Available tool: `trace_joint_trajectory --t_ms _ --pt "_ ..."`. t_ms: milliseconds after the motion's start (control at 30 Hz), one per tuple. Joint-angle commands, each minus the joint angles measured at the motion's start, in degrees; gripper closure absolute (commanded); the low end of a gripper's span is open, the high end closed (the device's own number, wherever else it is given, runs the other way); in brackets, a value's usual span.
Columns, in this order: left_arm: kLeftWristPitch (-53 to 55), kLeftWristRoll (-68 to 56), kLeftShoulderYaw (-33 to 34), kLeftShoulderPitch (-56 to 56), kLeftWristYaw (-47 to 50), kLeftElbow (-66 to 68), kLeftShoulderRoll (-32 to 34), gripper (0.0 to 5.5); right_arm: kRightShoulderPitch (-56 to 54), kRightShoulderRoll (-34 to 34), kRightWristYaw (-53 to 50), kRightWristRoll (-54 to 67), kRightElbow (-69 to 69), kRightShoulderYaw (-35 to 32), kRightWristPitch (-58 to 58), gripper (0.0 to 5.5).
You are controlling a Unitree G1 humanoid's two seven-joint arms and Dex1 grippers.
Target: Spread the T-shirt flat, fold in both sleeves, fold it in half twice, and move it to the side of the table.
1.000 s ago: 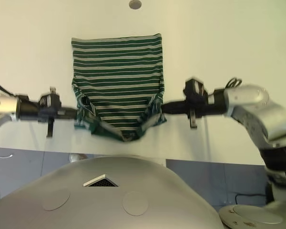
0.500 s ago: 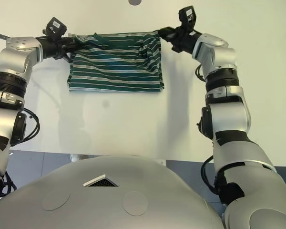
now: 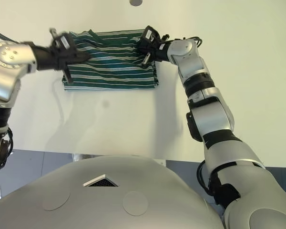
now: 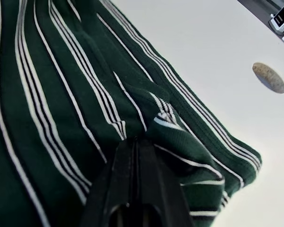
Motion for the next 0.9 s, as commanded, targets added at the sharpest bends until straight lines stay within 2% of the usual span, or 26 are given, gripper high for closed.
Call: trace_joint_trajectory --t_ms 33,133,200,300,367,433,500,633,700,767,833,900 --pt "-3.8 11.1 -9.1 1.2 -1.1 8.4 3.0 5.49 6.7 -7.8 8.5 -11.1 -5.0 10.7 -0.8 5.50" --pt "-13.9 22.2 -13.7 -8.4 2.0 23.1 2.4 5.49 17.8 -18.9 28.8 -5.0 -32.8 15.6 5.2 5.50" --pt "-19.5 26.9 -15.0 -15.1 4.9 31.2 0.9 5.49 21.8 -22.7 34.1 -0.3 -46.0 16.1 10.7 5.50" --pt "-26.1 29.0 -13.0 -23.0 13.7 39.1 -4.4 5.49 23.9 -21.6 33.6 11.4 -61.4 10.8 21.1 5.50" --pt "-28.4 23.1 -6.9 -19.8 16.3 35.4 -6.5 5.49 21.0 -16.5 25.3 16.2 -62.0 1.6 26.5 5.50" --pt "-28.9 16.9 -1.0 -12.5 16.2 26.2 -6.6 5.49 19.1 -15.8 20.0 17.1 -60.7 -4.7 26.9 5.50" --pt "-26.3 13.9 2.2 -2.4 14.9 14.1 -4.0 5.49 19.9 -18.6 19.9 15.5 -58.9 -6.7 22.1 5.50" --pt "-16.9 6.6 7.8 16.7 8.2 -8.2 3.0 5.49 25.1 -22.9 22.0 12.1 -55.4 -5.0 11.6 5.50" --pt "-13.7 4.5 10.1 21.1 6.6 -15.3 4.6 5.14 27.4 -25.3 21.1 8.0 -51.9 -4.7 1.7 5.13" --pt "-17.7 6.5 12.4 28.4 5.6 -20.6 9.3 4.69 31.1 -28.3 19.5 6.5 -48.3 -7.7 -10.3 4.64" --pt "-24.2 9.3 14.6 34.3 5.1 -20.7 13.8 4.33 34.9 -33.1 17.4 2.7 -43.3 -9.0 -27.4 4.25" --pt "-31.6 14.2 16.1 39.2 6.9 -16.9 17.8 4.23 36.6 -35.0 14.1 -1.4 -37.9 -8.7 -40.0 4.13"
